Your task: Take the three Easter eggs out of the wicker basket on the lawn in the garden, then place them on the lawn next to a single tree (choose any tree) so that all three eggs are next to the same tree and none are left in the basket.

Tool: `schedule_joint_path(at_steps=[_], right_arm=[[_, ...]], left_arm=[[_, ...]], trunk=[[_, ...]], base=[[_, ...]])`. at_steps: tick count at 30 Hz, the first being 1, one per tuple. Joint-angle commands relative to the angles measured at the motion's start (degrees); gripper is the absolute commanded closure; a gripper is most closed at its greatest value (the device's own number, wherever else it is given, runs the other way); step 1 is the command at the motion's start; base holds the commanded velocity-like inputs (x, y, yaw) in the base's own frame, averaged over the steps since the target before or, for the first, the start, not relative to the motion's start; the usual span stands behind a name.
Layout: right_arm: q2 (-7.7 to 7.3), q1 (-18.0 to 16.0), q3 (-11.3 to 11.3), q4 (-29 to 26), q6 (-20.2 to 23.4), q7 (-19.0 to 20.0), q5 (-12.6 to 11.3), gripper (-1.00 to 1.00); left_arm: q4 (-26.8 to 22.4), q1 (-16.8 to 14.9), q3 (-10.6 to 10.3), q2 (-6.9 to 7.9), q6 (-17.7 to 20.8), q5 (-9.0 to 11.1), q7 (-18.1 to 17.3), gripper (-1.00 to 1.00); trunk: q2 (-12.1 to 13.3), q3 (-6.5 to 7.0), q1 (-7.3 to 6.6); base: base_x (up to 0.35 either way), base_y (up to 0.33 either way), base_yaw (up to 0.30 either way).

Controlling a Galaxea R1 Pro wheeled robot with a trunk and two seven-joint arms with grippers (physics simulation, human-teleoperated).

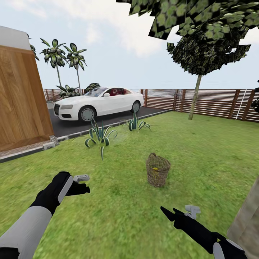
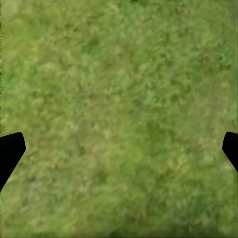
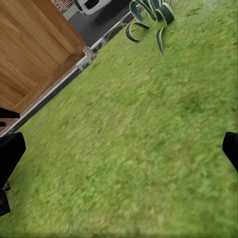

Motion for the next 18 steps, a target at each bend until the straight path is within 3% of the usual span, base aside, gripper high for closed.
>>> schedule_joint_path(at_steps=[1,18], right_arm=[[0.06,-0.1,-0.1,0.0,0.4,0.2,-0.2,-1.0],[0.07,-0.1,-0.1,0.2,0.4,0.2,-0.2,-1.0]], left_arm=[[0.0,0.0,-0.2,0.08,0.2,0.2,0.1,-1.0],[0.2,0.0,-0.2,0.05,0.2,0.1,0.1,-1.0]], trunk=[[0.4,0.11,-0.22],[7.2,3.16,-3.96]], base=[[0.0,0.0,0.0],[0.0,0.0,0.0]])
